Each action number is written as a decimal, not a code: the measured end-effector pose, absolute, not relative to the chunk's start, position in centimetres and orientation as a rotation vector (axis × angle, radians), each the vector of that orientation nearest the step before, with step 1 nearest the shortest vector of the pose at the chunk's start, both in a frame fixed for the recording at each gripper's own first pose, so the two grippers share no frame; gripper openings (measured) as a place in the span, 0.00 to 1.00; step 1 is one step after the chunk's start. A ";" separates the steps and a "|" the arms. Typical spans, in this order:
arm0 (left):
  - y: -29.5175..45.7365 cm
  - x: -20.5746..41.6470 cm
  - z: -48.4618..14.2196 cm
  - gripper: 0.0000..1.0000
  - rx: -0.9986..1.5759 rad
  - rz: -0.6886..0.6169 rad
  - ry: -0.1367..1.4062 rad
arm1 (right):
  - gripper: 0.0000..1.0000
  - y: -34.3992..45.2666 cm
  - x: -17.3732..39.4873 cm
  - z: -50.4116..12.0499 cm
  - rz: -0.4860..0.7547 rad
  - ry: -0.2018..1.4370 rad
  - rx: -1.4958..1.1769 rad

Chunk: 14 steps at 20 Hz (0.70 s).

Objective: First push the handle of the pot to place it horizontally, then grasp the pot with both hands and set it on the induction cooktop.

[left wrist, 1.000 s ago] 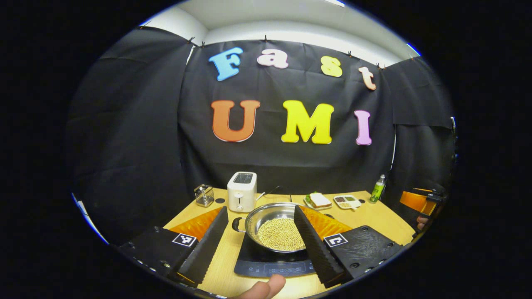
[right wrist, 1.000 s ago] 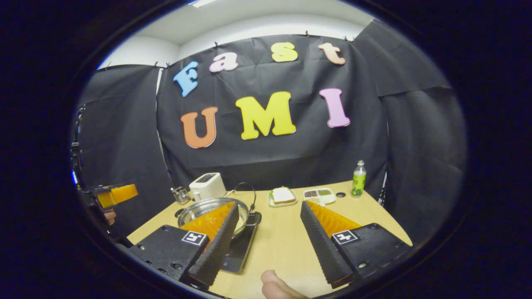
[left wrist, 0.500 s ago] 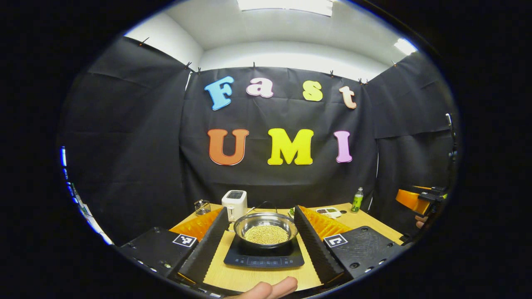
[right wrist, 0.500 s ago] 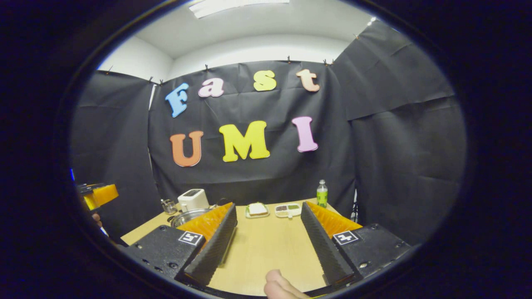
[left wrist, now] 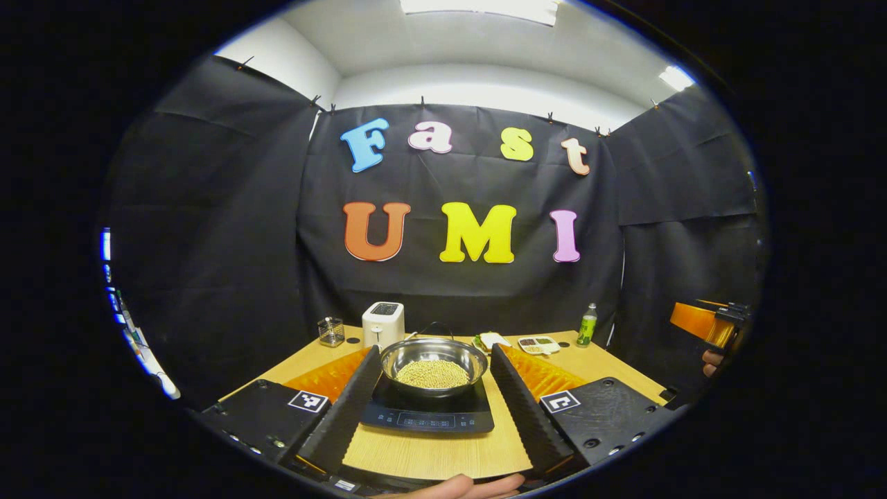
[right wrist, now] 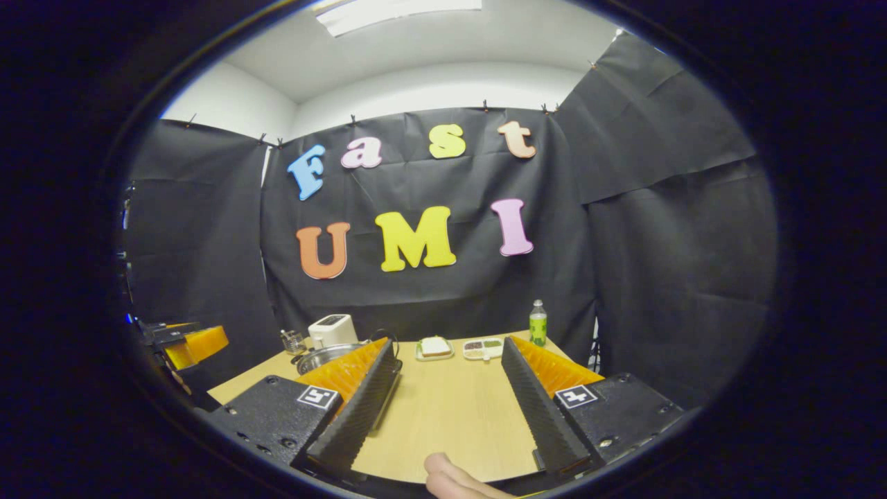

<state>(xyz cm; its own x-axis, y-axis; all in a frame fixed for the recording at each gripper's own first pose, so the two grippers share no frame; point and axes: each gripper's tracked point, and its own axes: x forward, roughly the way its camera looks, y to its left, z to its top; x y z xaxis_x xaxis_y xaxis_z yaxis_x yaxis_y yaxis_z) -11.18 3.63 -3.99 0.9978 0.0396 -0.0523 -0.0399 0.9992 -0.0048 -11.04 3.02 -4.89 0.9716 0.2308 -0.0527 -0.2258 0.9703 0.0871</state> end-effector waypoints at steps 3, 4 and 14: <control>4.0 -11.4 -3.1 0.95 -0.047 0.018 0.017 | 0.96 2.1 -11.1 -5.4 0.213 0.057 0.066; 4.1 -11.7 -3.6 0.95 -0.065 0.008 0.008 | 0.96 1.9 -11.1 -5.4 0.208 0.054 0.071; 3.9 -12.0 -3.4 0.95 -0.054 -0.031 -0.008 | 0.96 1.8 -11.2 -5.7 0.224 0.061 0.091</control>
<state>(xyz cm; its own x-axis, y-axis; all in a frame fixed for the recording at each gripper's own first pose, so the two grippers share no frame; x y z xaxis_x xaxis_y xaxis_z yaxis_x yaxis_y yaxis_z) -12.03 3.89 -3.44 0.9995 -0.0307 0.0088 0.0311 0.9981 -0.0537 -11.16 1.81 -5.73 0.9733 0.2241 -0.0500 -0.2187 0.9710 0.0967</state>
